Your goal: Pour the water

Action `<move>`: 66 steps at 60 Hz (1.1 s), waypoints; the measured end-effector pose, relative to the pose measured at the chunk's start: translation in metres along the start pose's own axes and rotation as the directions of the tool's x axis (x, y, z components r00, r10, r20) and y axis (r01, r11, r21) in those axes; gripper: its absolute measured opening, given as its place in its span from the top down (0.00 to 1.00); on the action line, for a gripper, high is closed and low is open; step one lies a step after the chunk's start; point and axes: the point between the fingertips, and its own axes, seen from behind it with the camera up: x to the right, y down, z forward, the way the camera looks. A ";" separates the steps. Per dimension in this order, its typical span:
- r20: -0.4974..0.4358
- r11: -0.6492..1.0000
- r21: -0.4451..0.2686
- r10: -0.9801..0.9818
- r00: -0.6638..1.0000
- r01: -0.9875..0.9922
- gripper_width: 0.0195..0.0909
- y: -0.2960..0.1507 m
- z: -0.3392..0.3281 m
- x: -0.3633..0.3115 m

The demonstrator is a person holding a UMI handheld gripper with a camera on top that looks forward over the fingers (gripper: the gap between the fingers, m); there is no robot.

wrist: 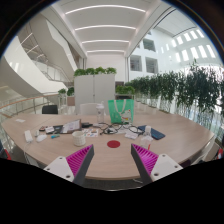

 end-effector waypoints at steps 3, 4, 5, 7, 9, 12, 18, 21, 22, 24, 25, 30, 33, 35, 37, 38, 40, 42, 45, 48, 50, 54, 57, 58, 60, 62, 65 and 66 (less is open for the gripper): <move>-0.035 1.000 -0.004 0.003 0.999 -0.003 0.12 0.013 0.029 0.034; -0.049 1.000 -0.004 0.008 0.999 -0.008 0.12 0.016 0.039 0.047; -0.063 1.000 -0.005 0.016 0.998 -0.017 0.12 0.020 0.049 0.058; -0.082 0.999 -0.009 0.043 0.996 -0.044 0.11 0.027 0.071 0.080; -0.093 0.997 -0.010 0.073 0.993 -0.075 0.11 0.034 0.093 0.099; -0.108 0.994 -0.012 0.102 0.989 -0.104 0.11 0.044 0.126 0.125; -0.099 0.998 -0.018 0.065 0.993 -0.067 0.11 0.059 0.187 0.155; -0.105 1.000 -0.017 0.018 0.994 -0.020 0.11 0.063 0.213 0.168; -0.108 1.000 -0.013 0.009 0.994 -0.010 0.11 0.063 0.221 0.173; -0.114 1.000 -0.005 0.004 0.994 -0.005 0.11 0.064 0.236 0.180; -0.115 1.000 -0.004 0.008 0.993 -0.008 0.11 0.065 0.243 0.183; -0.098 0.999 -0.004 0.040 0.994 -0.041 0.15 0.069 0.274 0.187; -0.067 0.999 -0.030 0.042 0.997 -0.044 0.59 0.078 0.291 0.185; -0.077 0.999 -0.015 0.044 0.996 -0.045 0.57 0.073 0.291 0.186; -0.089 0.999 -0.012 0.044 0.995 -0.046 0.59 0.072 0.293 0.189; -0.091 0.999 -0.011 0.041 0.995 -0.042 0.58 0.072 0.293 0.189; -0.093 0.999 -0.002 0.038 0.995 -0.038 0.62 0.071 0.294 0.189; -0.096 0.999 -0.001 0.048 0.994 -0.048 0.65 0.071 0.296 0.190; -0.104 0.997 -0.018 0.073 0.992 -0.076 0.68 0.075 0.299 0.192; -0.113 0.997 -0.038 0.069 0.991 -0.074 0.73 0.076 0.301 0.191; -0.124 0.996 -0.045 0.071 0.990 -0.077 0.77 0.077 0.302 0.191; -0.143 0.995 -0.057 0.075 0.987 -0.084 0.80 0.078 0.303 0.191; -0.146 0.991 -0.091 0.083 0.986 -0.097 0.80 0.079 0.305 0.187; -0.146 0.989 -0.105 0.086 0.986 -0.102 0.80 0.078 0.305 0.185; -0.141 0.989 -0.116 0.078 0.987 -0.095 0.80 0.068 0.301 0.181; -0.141 0.991 -0.109 0.056 0.988 -0.072 0.80 0.051 0.300 0.175; -0.131 0.996 -0.092 0.005 0.991 -0.017 0.80 0.014 0.295 0.164; -0.138 0.996 -0.085 -0.022 0.990 0.011 0.80 0.006 0.300 0.152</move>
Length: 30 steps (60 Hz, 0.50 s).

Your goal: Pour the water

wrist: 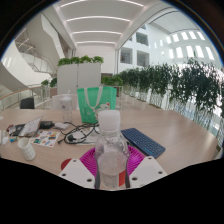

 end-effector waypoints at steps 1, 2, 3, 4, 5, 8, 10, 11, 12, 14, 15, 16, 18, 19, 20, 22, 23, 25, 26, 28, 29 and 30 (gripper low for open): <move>-0.002 1.000 0.007 -0.028 1.000 0.028 0.80 -0.013 -0.002 -0.006; -0.005 0.998 0.012 -0.061 0.998 0.061 0.80 -0.025 -0.003 -0.013; -0.011 0.995 0.018 -0.099 0.995 0.100 0.80 -0.038 -0.005 -0.020; -0.011 0.990 0.022 -0.141 0.990 0.141 0.81 -0.055 -0.010 -0.020; -0.020 0.982 0.030 -0.188 0.982 0.188 0.81 -0.069 -0.008 -0.028; -0.066 0.936 0.059 -0.345 0.936 0.348 0.81 -0.098 -0.009 -0.063; -0.082 0.889 0.063 -0.448 0.890 0.453 0.81 -0.122 -0.012 -0.079; -0.094 0.861 0.060 -0.498 0.862 0.505 0.81 -0.129 -0.011 -0.091; -0.104 0.829 0.053 -0.550 0.829 0.556 0.81 -0.134 -0.009 -0.104; -0.121 0.754 0.037 -0.648 0.752 0.655 0.81 -0.140 -0.002 -0.123; -0.132 0.707 0.028 -0.698 0.704 0.706 0.80 -0.142 0.001 -0.135; -0.141 0.655 0.017 -0.746 0.650 0.755 0.80 -0.143 0.005 -0.148; -0.152 0.536 -0.008 -0.835 0.529 0.844 0.81 -0.143 0.007 -0.172; -0.148 0.479 -0.012 -0.869 0.472 0.878 0.81 -0.142 0.009 -0.181; -0.151 0.422 -0.017 -0.897 0.415 0.907 0.80 -0.138 0.016 -0.195; -0.141 0.302 -0.035 -0.945 0.295 0.953 0.80 -0.130 0.023 -0.216; -0.136 0.243 -0.048 -0.962 0.235 0.969 0.80 -0.125 0.025 -0.224; -0.125 0.129 -0.081 -0.985 0.118 0.988 0.80 -0.115 0.032 -0.236; -0.119 0.069 -0.099 -0.991 0.057 0.993 0.80 -0.110 0.034 -0.240; -0.101 -0.054 -0.113 -0.993 -0.066 0.992 0.81 -0.103 0.038 -0.245; -0.096 -0.113 -0.123 -0.987 -0.125 0.986 0.80 -0.099 0.040 -0.249; -0.094 -0.168 -0.133 -0.979 -0.181 0.977 0.80 -0.097 0.041 -0.252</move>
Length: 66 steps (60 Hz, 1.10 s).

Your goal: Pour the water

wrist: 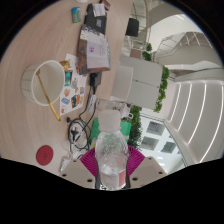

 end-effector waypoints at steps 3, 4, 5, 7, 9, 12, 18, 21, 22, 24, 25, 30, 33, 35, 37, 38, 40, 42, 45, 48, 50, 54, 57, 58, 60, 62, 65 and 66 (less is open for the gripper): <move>-0.016 0.987 0.007 -0.159 0.987 0.160 0.81 -0.015 0.000 -0.004; -0.016 0.977 0.007 -0.214 0.977 0.214 0.80 -0.015 -0.002 0.000; -0.036 0.968 -0.005 -0.252 0.967 0.252 0.80 -0.017 -0.001 -0.002; -0.011 0.935 -0.007 -0.354 0.935 0.354 0.80 -0.022 0.004 0.006; -0.020 0.911 -0.017 -0.412 0.911 0.412 0.80 -0.026 0.002 0.007; -0.020 0.878 -0.025 -0.479 0.878 0.479 0.80 -0.032 0.000 0.004; 0.011 0.829 -0.002 -0.559 0.829 0.559 0.80 -0.043 0.001 -0.008; 0.007 0.817 0.006 -0.577 0.817 0.577 0.80 -0.046 0.001 -0.011; 0.011 0.815 0.005 -0.579 0.815 0.579 0.80 -0.043 -0.006 -0.010; 0.012 0.823 0.001 -0.567 0.823 0.568 0.80 -0.044 -0.001 -0.012; 0.018 0.826 0.004 -0.564 0.825 0.564 0.80 -0.044 0.001 -0.010; 0.048 0.877 0.000 -0.480 0.876 0.480 0.80 -0.039 0.004 -0.011; 0.029 0.944 -0.020 -0.329 0.944 0.330 0.80 -0.034 0.002 0.000; 0.016 0.984 -0.042 -0.173 0.985 0.173 0.80 -0.026 0.003 0.015; 0.011 0.999 -0.046 -0.015 1.000 0.016 0.80 -0.018 0.008 0.035; 0.006 0.996 -0.049 0.080 0.997 -0.080 0.80 -0.014 0.008 0.042; 0.022 0.959 -0.025 0.282 0.959 -0.281 0.80 -0.009 0.007 0.054; -0.016 0.860 0.018 0.510 0.860 -0.510 0.78 -0.005 -0.012 0.051; 0.081 0.655 0.051 0.750 0.657 -0.754 0.76 0.007 -0.012 0.059; 0.131 0.426 0.036 0.895 0.426 -0.904 0.71 0.026 -0.013 0.055; 0.161 0.261 0.021 0.952 0.261 -0.965 0.68 0.036 -0.013 0.047; 0.275 -0.034 -0.001 0.961 -0.033 -0.999 0.62 0.038 -0.011 0.024; 0.340 -0.153 -0.019 0.928 -0.151 -0.988 0.60 0.045 -0.010 -0.002; 0.346 -0.165 -0.017 0.924 -0.161 -0.986 0.60 0.048 -0.008 -0.012; 0.348 -0.189 0.003 0.921 -0.177 -0.982 0.61 0.047 -0.005 -0.041; 0.349 -0.141 -0.004 0.927 -0.133 -0.990 0.61 0.054 0.000 -0.047; 0.358 -0.132 -0.016 0.925 -0.129 -0.991 0.60 0.057 0.006 -0.072; 0.367 -0.142 -0.014 0.920 -0.137 -0.990 0.60 0.060 0.012 -0.093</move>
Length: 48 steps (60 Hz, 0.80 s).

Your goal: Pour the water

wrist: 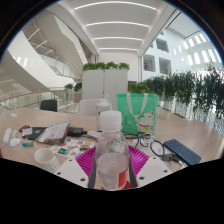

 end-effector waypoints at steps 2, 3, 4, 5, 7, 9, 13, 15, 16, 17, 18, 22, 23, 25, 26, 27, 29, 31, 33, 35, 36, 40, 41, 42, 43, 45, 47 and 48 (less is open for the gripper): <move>0.011 1.000 -0.015 0.012 1.000 -0.012 0.59 0.006 0.001 -0.003; 0.017 1.000 -0.021 0.023 1.000 -0.023 0.59 0.011 0.002 -0.003; 0.024 0.999 -0.028 0.034 0.999 -0.034 0.59 0.017 0.004 -0.003; 0.031 0.998 -0.037 0.043 0.999 -0.042 0.58 0.022 0.006 -0.003; 0.037 0.998 -0.046 0.052 0.998 -0.050 0.57 0.034 0.011 -0.001; 0.044 0.998 -0.052 0.049 0.998 -0.047 0.57 0.039 0.014 -0.001; 0.055 0.997 -0.066 0.036 0.998 -0.032 0.56 0.051 0.022 0.003; 0.060 0.998 -0.042 0.043 0.997 -0.040 0.56 0.049 0.019 0.003; 0.059 0.998 -0.046 0.048 0.997 -0.046 0.56 0.050 0.019 0.004; 0.059 0.997 -0.054 0.051 0.997 -0.048 0.55 0.053 0.019 0.005; 0.064 0.997 -0.050 0.054 0.997 -0.051 0.56 0.051 0.019 0.004; 0.078 0.998 -0.050 0.046 0.996 -0.042 0.56 0.051 0.018 0.003; 0.079 0.998 -0.048 0.044 0.996 -0.040 0.56 0.051 0.018 0.003; 0.080 0.998 -0.047 0.044 0.996 -0.040 0.54 0.052 0.017 0.002; 0.081 0.998 -0.047 0.046 0.996 -0.042 0.55 0.051 0.018 0.003; 0.081 0.998 -0.049 0.046 0.996 -0.043 0.54 0.051 0.018 0.003; 0.080 0.997 -0.057 0.047 0.996 -0.042 0.52 0.052 0.017 0.004; 0.071 0.996 -0.084 0.045 0.996 -0.039 0.48 0.055 0.016 0.006; 0.053 0.991 -0.129 0.039 0.998 -0.032 0.40 0.062 0.012 0.009; 0.042 0.987 -0.161 0.034 0.999 -0.027 0.25 0.066 0.007 0.011; 0.039 0.985 -0.171 0.033 0.999 -0.025 0.19 0.067 0.004 0.011; 0.037 0.981 -0.190 0.040 0.999 -0.033 0.08 0.067 -0.014 0.009; 0.035 0.980 -0.194 0.046 0.998 -0.039 0.09 0.066 -0.020 0.009; 0.030 0.979 -0.199 0.053 0.998 -0.046 0.09 0.065 -0.026 0.009; 0.022 0.977 -0.205 0.061 0.998 -0.055 0.10 0.064 -0.033 0.008; 0.004 0.974 -0.214 0.074 0.997 -0.072 0.10 0.062 -0.048 0.008; -0.012 0.972 -0.222 0.082 0.997 -0.082 0.10 0.057 -0.066 0.005; -0.019 0.971 -0.224 0.085 0.996 -0.087 0.10 0.054 -0.076 0.003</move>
